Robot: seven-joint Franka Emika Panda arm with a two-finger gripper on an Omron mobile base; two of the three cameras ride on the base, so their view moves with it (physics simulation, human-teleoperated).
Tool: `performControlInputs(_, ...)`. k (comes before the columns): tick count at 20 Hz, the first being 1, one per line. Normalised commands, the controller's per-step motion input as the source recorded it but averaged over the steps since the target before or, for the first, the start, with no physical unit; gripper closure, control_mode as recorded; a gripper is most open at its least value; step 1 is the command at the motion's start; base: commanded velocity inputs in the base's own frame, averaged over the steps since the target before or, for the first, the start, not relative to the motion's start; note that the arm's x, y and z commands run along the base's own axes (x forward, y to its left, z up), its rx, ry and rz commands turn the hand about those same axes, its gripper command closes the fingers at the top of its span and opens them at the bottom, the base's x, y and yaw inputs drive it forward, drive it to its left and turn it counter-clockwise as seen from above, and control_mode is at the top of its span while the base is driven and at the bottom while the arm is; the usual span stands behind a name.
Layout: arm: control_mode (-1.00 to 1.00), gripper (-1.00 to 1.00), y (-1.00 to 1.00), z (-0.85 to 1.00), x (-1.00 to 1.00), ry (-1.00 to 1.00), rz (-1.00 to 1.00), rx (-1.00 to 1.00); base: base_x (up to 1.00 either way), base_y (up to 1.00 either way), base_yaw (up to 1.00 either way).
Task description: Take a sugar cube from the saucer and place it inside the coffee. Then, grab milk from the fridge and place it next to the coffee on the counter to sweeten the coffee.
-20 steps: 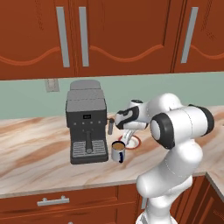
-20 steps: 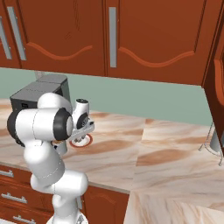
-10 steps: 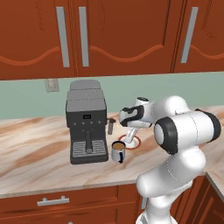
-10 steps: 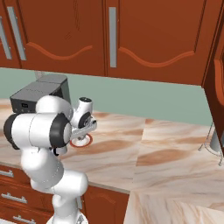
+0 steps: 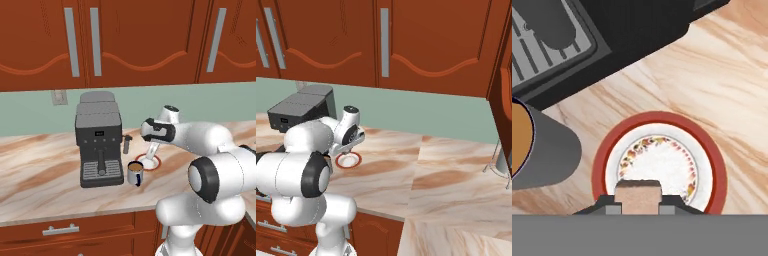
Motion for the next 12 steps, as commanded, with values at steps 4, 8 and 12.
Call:
performControlInputs(4, -1.00, 1.00, 0.33, 0.42, -0.12, 0.00, 0.00, 0.01, 0.00, 0.00, 0.00)
performControlInputs(8, -1.00, 1.00, 0.35, 0.33, -0.28, 0.01, 0.00, 0.01, 0.00, 0.00, 0.00)
performControlInputs(12, -1.00, 1.00, 0.10, 0.09, -0.64, 0.00, 0.00, 0.00, 0.00, 0.00, 0.00)
